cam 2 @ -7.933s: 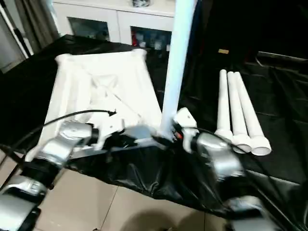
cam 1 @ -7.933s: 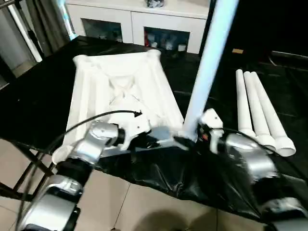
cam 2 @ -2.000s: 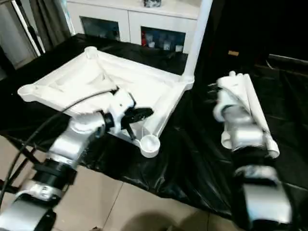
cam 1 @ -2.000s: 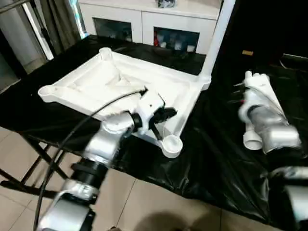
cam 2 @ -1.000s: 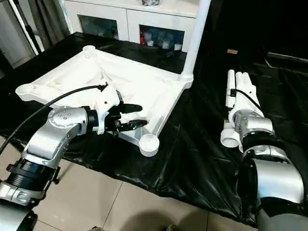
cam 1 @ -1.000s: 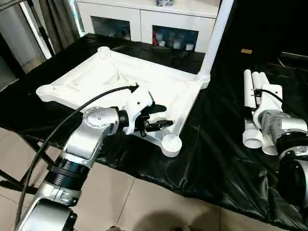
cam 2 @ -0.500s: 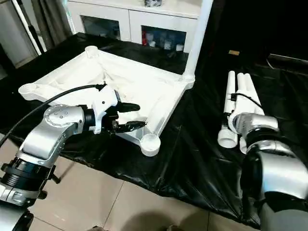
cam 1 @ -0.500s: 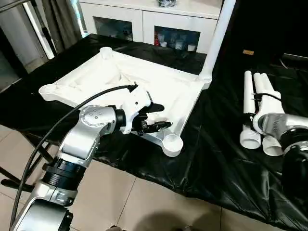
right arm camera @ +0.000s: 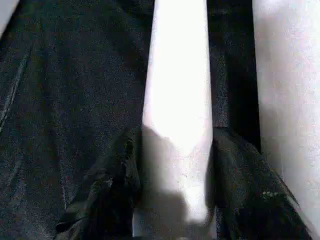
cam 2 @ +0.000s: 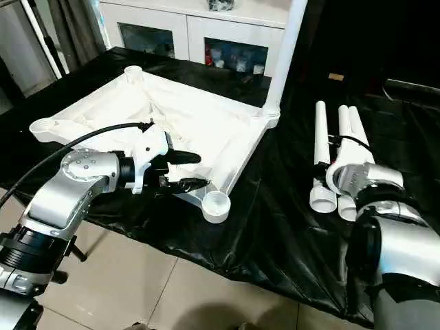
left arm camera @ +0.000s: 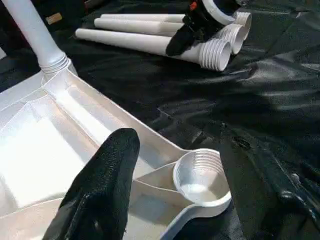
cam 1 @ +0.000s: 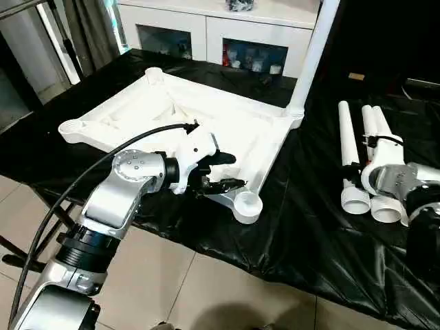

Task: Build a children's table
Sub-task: Pick table leg

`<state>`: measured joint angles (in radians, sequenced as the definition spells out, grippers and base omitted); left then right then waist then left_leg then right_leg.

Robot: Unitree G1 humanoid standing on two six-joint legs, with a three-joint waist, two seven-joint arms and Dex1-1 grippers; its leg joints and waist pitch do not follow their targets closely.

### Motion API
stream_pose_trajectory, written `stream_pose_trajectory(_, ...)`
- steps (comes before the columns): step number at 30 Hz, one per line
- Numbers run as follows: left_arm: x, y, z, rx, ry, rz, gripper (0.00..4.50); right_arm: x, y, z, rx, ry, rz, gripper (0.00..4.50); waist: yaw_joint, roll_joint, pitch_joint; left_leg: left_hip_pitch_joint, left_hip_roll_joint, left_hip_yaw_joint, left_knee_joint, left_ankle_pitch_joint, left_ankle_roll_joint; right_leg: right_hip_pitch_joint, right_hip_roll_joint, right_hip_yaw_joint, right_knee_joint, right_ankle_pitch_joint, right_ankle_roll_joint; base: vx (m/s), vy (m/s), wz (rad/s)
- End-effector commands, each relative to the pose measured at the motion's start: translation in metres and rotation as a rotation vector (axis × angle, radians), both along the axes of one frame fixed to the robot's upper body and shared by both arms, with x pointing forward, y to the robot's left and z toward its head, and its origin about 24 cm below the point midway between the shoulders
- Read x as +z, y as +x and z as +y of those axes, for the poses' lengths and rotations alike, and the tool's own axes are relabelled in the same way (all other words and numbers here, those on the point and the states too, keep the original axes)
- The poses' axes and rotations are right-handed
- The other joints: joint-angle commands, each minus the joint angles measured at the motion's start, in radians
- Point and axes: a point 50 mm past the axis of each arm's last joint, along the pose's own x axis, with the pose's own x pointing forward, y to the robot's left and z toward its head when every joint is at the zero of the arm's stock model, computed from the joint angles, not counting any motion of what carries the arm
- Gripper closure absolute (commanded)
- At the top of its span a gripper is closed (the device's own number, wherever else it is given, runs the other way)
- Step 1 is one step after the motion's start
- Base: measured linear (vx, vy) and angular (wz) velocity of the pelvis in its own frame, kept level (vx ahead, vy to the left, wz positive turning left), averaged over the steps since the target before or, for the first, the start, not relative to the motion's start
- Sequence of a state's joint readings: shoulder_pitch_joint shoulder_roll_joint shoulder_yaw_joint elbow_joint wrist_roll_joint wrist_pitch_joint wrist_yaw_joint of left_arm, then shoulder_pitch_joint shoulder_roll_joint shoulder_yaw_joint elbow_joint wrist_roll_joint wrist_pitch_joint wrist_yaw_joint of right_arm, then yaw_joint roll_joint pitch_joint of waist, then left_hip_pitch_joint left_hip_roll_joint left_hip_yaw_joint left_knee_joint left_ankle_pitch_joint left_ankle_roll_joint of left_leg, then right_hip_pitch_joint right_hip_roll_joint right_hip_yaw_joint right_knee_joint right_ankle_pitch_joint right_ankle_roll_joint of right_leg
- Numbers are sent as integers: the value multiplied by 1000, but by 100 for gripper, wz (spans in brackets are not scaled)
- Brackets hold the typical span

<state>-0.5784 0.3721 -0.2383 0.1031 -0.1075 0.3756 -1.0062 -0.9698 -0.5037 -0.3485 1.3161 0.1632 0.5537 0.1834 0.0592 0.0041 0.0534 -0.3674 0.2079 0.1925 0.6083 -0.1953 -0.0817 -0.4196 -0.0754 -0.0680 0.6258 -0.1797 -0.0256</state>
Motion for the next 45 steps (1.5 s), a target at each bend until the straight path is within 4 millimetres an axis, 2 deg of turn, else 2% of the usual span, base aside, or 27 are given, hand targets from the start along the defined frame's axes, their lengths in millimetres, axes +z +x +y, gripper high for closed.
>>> stream_pose_trajectory(1, 5, 3, -2, 28, -35, -19, 157, -10, -6, -1, -19, 45, 11, 264, 4, -18, -71, 1, 11, 2, -54, -125, 35, 62, -48, 36, -69, -193, -211, 0, 0, 0)
stream_pose_trajectory(3, 8, 6, -3, 52, -61, -30, 157, -6, -2, 0, -19, 69, -42, 264, 4, -18, -71, -1, 11, 2, -53, -126, 37, 63, -50, 36, -69, -190, -214, 0, 0, 0)
stream_pose_trajectory(4, 10, 8, -4, 76, -88, -33, 157, -1, 1, 2, -21, 109, -95, 264, 5, -13, -71, -1, 10, 1, -53, -129, 37, 63, -50, 36, -70, -191, -214, 0, 0, 0)
stream_pose_trajectory(5, 11, 10, -5, 92, -106, -34, 157, 2, 4, 3, -23, 138, -130, 264, 3, -17, -72, -1, 10, 2, -52, -133, 42, 64, -50, 36, -71, -188, -213, 0, 0, 0)
stream_pose_trajectory(6, 14, 13, -6, 121, -139, -44, 157, 10, 9, 4, -19, 182, -221, 264, 4, -12, -72, -2, 9, 2, -52, -132, 46, 65, -49, 35, -72, -181, -215, 0, 0, 0)
stream_pose_trajectory(7, 14, 13, -7, 127, -145, -47, 157, 12, 10, 4, -19, 192, -241, 264, 3, -15, -73, -4, 8, 2, -51, -133, 51, 66, -48, 35, -72, -179, -215, 0, 0, 0)
stream_pose_trajectory(8, 16, 15, -8, 144, -166, -51, 157, 16, 12, 5, -14, 214, -280, 264, 2, -10, -74, -3, 8, 1, -51, -129, 57, 66, -48, 34, -72, -168, -221, 0, 0, 0)
stream_pose_trajectory(10, 17, 16, -8, 156, -180, -54, 157, 19, 14, 5, -11, 229, -305, 264, 4, -12, -76, -3, 10, 0, -50, -109, 68, 66, -47, 33, -68, -145, -232, 0, 0, 0)
stream_pose_trajectory(11, 19, 18, -10, 167, -204, -54, 157, 26, 17, 7, 1, 257, -389, 264, 9, 3, -76, -2, 9, 0, -48, -103, 72, 65, -48, 33, -66, -135, -240, 0, 0, 0)
stream_pose_trajectory(12, 21, 20, -13, 179, -240, -49, 157, 34, 20, 8, 28, 266, -481, 264, 8, 2, -78, -3, 10, -1, -47, -97, 77, 67, -46, 33, -63, -109, -246, 0, 0, 0)
stream_pose_trajectory(13, 21, 20, -13, 179, -240, -49, 157, 34, 20, 8, 28, 266, -481, 264, 8, -2, -78, -4, 9, 1, -47, -95, 84, 68, -45, 32, -64, -93, -248, 0, 0, 0)
stream_pose_trajectory(14, 25, 22, -17, 194, -284, -33, 157, 42, 20, 12, 75, 303, -594, 264, 8, 1, -79, -7, 7, 1, -45, -87, 98, 71, -44, 33, -60, -62, -255, 0, 0, 0)
stream_pose_trajectory(16, 31, 25, -23, 212, -342, -4, 157, 53, 18, 18, 149, 361, -733, 264, 13, 3, -82, -5, 10, -1, -43, -68, 129, 73, -44, 34, -55, -6, -259, 0, 0, 0)
stream_pose_trajectory(17, 34, 27, -26, 228, -370, 8, 157, 55, 14, 23, 188, 393, -778, 264, 14, -1, -82, -5, 10, -1, -45, -52, 144, 72, -43, 32, -56, 8, -268, 0, 0, 0)
stream_pose_trajectory(18, 38, 29, -29, 243, -409, 25, 157, 59, 8, 29, 239, 424, -835, 264, 20, -1, -79, -5, 9, 0, -45, -56, 152, 72, -43, 33, -60, 0, -261, 0, 0, 0)
stream_pose_trajectory(19, 43, 32, -32, 254, -448, 40, 157, 62, 2, 34, 285, 458, -882, 264, 22, 0, -83, -2, 13, -3, -45, -54, 153, 73, -46, 33, -58, -7, -264, 0, 0, 0)
stream_pose_trajectory(20, 43, 32, -32, 254, -448, 40, 157, 62, 2, 34, 285, 458, -882, 264, 27, -1, -79, -1, 12, -2, -47, -57, 154, 70, -44, 33, -64, -30, -256, 0, 0, 0)
stream_pose_trajectory(21, 49, 33, -36, 250, -502, 68, 157, 67, -8, 41, 346, 505, -952, 264, 31, -6, -80, -1, 12, -2, -49, -59, 145, 72, -46, 33, -66, -55, -248, 0, 0, 0)
stream_pose_trajectory(25, 63, 28, -45, 181, -628, 145, 112, 77, -26, 53, 440, 623, -1067, 264, 37, -3, -76, 1, 13, -3, -53, -76, 124, 66, -47, 32, -75, -126, -232, 0, 0, 0)
stream_pose_trajectory(33, 74, 27, -55, 150, -759, 328, 42, 86, -59, 90, 736, 757, -1084, 265, 34, -6, -69, -1, 8, -8, -61, -106, 89, 66, -50, 33, -96, -258, -155, 0, 0, 0)
stream_pose_trajectory(34, 74, 27, -57, 147, -764, 339, 42, 85, -61, 95, 769, 760, -1068, 265, 31, -11, -67, -3, 7, -9, -63, -109, 86, 66, -49, 32, -98, -274, -149, 0, 0, 0)
stream_pose_trajectory(35, 75, 27, -58, 147, -773, 349, 26, 85, -63, 99, 793, 762, -1053, 265, 33, -7, -69, -1, 8, -9, -62, -102, 78, 66, -51, 33, -99, -286, -140, 0, 0, 0)
stream_pose_trajectory(38, 78, 26, -61, 142, -807, 374, 8, 81, -64, 109, 842, 741, -1004, 265, 32, -11, -73, -3, 9, -11, -63, -72, 79, 69, -51, 33, -92, -228, -152, 0, 0, 0)
stream_pose_trajectory(41, 80, 25, -62, 137, -820, 390, 0, 78, -65, 114, 870, 725, -975, 265, 33, -8, -75, -2, 10, -11, -62, -51, 84, 69, -50, 34, -88, -173, -168, 0, 0, 0)
stream_pose_trajectory(42, 79, 23, -64, 133, -820, 406, 0, 75, -66, 124, 921, 667, -925, 265, 33, -11, -74, -3, 11, -12, -62, -43, 86, 70, -51, 34, -85, -155, -174, 0, 0, 0)
stream_pose_trajectory(44, 79, 23, -65, 133, -819, 411, 0, 74, -67, 127, 938, 647, -910, 265, 33, -11, -75, -5, 10, -11, -60, -26, 91, 72, -51, 36, -82, -123, -178, 0, 0, 0)
stream_pose_trajectory(45, 78, 23, -66, 143, -813, 418, 0, 73, -66, 132, 956, 600, -891, 265, 32, -16, -75, -6, 9, -11, -60, -18, 95, 73, -51, 37, -80, -110, -178, 0, 0, 0)
